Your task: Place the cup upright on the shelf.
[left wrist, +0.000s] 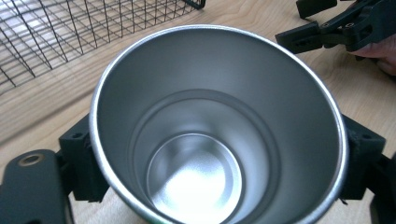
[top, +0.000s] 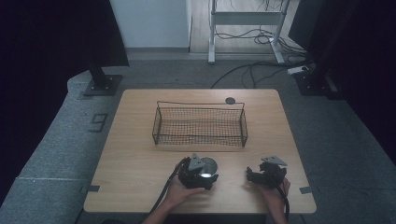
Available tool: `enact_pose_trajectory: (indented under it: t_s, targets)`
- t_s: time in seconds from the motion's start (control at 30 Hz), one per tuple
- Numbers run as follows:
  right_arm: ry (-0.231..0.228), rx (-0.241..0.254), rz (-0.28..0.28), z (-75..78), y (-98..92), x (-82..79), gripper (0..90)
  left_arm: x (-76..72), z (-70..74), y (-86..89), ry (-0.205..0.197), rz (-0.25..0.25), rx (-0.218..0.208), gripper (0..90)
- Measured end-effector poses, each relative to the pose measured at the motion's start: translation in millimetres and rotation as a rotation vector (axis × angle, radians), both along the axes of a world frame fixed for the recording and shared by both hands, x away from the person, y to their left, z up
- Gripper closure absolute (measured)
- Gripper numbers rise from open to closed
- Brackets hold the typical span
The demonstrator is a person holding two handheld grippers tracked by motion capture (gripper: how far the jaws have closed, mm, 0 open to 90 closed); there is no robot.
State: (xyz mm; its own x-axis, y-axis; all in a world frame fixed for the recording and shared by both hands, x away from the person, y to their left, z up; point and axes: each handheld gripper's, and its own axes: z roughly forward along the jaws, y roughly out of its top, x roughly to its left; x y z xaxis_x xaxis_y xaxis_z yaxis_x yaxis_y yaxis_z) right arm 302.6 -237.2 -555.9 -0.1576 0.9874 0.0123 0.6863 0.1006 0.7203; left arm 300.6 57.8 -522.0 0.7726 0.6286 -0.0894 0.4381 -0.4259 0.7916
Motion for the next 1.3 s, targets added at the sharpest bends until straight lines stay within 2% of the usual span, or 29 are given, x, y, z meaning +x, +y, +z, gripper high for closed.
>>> enact_pose_trajectory:
  t_s: [0.1, 0.13, 0.23, 0.4, 0.63, 0.77, 1.07, 1.3]
  targets:
    - [0.000, 0.000, 0.000, 0.0, 0.0, 0.0, 2.9, 0.0, -0.3, 0.4, -0.013, -0.016, 0.007, 15.4]
    - [0.001, 0.000, 0.001, 0.1, -0.1, 0.0, 3.0, -0.4, -0.1, 0.7, -0.021, -0.019, 0.019, 18.4]
    - [0.000, 0.000, 0.000, 0.0, -0.1, 0.0, 3.0, -0.1, 0.5, 2.5, -0.010, -0.039, 0.007, 18.5]
    - [0.000, 0.000, 0.000, 0.1, -0.1, 0.0, 3.1, -0.2, 4.3, 6.2, -0.016, -0.031, -0.011, 18.6]
    - [0.000, 0.000, -0.001, 0.1, -0.1, -0.1, 3.2, 0.3, 20.8, 19.6, -0.046, -0.019, -0.056, 18.6]
    - [-0.001, 0.002, -0.001, 0.0, -0.2, -0.1, 3.4, 1.8, 29.4, 29.7, -0.054, 0.001, -0.059, 18.6]
    - [-0.002, 0.003, -0.003, 0.1, -0.1, -0.1, 3.7, 3.7, 34.8, 36.9, -0.064, 0.011, -0.066, 18.6]
    - [-0.002, 0.002, -0.005, 0.2, -0.2, -0.3, 4.0, 7.1, 45.3, 47.3, -0.082, 0.031, -0.082, 18.6]
